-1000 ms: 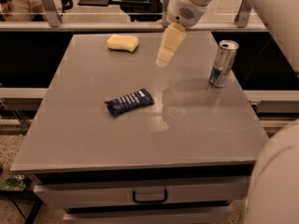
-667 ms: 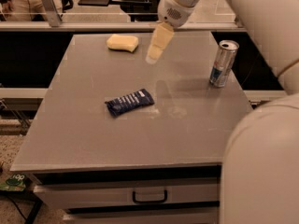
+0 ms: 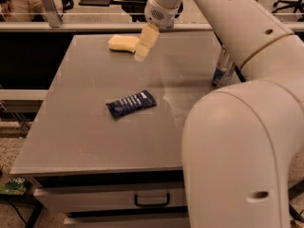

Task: Move sponge near redbull can

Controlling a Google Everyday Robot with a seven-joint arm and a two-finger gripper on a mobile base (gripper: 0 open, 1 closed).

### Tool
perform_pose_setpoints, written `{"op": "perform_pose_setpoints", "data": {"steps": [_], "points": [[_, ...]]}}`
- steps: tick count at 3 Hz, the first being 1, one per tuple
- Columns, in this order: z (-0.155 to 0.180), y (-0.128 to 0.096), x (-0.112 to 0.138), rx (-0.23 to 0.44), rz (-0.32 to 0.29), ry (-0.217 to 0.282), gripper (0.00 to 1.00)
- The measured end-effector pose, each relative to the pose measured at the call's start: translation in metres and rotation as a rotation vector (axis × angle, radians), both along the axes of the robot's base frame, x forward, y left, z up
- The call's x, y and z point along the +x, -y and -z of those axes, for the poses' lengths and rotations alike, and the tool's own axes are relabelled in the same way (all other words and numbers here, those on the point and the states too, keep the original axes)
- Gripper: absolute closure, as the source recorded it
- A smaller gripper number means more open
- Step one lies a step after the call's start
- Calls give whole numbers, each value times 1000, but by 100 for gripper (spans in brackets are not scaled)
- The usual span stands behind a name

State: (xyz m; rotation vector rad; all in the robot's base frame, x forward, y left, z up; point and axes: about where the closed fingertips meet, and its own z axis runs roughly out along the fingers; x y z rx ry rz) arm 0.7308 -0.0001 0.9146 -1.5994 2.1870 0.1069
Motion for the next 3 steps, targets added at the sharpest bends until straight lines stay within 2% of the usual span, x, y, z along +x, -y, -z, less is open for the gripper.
{"op": "perform_pose_setpoints", "data": {"steps": [1,2,3], "points": [[20,-19,25,-22,75,-22,0],[32,-30,38,-27,115,-38,0],[38,-48,46,-5,149,-58,0]]}}
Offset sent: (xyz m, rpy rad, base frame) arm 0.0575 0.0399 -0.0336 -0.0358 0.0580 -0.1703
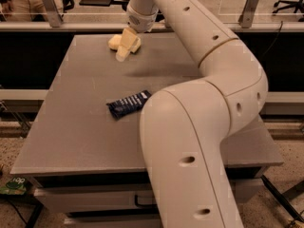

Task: Move sponge near redbull can

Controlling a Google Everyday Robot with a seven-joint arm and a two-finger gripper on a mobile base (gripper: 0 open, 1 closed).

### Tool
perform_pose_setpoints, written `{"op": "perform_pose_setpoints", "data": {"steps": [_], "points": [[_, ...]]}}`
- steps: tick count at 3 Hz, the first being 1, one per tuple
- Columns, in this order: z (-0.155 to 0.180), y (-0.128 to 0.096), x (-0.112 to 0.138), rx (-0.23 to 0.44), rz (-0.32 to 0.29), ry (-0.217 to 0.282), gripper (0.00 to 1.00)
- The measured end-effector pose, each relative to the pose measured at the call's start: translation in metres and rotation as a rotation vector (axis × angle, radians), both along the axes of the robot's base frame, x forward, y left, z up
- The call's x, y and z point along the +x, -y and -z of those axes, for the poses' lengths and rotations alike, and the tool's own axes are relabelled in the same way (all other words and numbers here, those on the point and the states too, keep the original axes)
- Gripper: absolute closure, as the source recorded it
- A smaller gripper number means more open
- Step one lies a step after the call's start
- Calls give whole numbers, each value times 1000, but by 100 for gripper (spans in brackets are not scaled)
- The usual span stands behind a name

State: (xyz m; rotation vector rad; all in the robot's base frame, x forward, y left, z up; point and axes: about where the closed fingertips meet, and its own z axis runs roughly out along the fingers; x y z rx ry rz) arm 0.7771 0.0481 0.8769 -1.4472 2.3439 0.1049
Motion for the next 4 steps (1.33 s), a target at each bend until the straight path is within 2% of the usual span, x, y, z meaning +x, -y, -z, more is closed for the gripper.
{"op": "perform_pose_setpoints", "data": {"steps": [1,2,4], "points": [[2,-11,9,31,33,2,0],[15,-10,26,35,78,-2,0],[37,-7,42,28,117,-19,0]]}}
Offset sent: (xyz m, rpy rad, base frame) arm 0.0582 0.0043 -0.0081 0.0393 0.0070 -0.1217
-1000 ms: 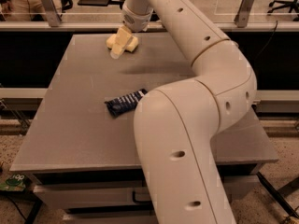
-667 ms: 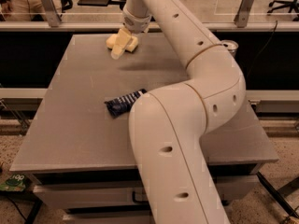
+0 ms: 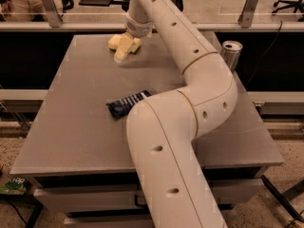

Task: Move sponge near redbull can

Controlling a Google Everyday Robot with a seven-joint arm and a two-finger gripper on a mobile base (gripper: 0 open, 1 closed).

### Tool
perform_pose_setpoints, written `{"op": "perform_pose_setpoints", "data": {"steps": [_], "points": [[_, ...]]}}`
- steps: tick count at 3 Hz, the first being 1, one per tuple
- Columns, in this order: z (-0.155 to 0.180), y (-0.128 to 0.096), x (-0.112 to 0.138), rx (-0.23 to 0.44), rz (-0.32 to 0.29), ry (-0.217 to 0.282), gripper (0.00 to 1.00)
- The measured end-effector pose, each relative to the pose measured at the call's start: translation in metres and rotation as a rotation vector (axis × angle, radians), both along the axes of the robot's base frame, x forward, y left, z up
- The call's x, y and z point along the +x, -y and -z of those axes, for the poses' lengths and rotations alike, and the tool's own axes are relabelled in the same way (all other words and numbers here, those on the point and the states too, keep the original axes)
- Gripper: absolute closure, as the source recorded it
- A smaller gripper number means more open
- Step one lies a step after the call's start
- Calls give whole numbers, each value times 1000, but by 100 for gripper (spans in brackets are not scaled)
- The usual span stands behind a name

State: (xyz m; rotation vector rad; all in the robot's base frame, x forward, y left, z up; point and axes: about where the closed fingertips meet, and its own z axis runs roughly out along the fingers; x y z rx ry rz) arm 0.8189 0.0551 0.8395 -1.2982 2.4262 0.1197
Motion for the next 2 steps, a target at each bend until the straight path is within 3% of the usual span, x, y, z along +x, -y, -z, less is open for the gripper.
{"op": "perform_pose_setpoints", "data": {"steps": [2], "points": [[4,-12,-1,48,-18,-21,49]]}}
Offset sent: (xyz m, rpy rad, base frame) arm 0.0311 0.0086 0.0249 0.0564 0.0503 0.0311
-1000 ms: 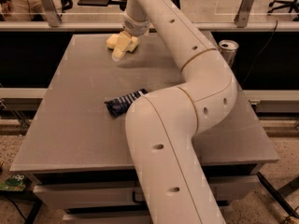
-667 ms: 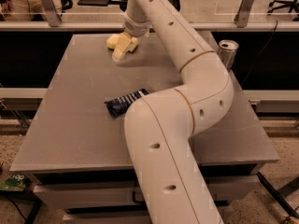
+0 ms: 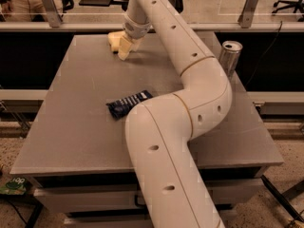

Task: Move sponge near redbull can

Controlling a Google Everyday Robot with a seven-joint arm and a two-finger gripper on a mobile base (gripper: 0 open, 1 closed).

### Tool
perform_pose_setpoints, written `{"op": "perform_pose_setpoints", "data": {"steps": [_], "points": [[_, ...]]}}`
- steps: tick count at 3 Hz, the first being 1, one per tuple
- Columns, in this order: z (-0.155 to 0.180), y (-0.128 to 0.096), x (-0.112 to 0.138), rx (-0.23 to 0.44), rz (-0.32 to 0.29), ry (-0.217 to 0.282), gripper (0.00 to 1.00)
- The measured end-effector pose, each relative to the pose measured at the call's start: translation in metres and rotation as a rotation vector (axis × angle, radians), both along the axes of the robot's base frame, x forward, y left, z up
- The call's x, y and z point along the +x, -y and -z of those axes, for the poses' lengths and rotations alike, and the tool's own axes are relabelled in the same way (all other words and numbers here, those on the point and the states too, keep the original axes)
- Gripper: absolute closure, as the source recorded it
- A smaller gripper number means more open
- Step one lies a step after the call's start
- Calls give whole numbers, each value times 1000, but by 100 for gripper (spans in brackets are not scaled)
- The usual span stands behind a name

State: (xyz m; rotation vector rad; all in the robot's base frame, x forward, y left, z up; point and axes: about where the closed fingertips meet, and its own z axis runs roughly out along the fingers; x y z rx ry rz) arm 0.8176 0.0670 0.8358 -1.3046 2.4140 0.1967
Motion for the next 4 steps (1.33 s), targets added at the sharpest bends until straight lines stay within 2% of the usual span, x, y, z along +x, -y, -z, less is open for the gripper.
{"op": "perform_pose_setpoints", "data": {"steps": [1,2,3,4], "points": [[-11,-1,-5,23,-29,5,81],[-24,3,-9,37,-47,19,100],[-39,9,-15,62,-82,38,100],[-37,5,-10,72,-86,51,80]]}}
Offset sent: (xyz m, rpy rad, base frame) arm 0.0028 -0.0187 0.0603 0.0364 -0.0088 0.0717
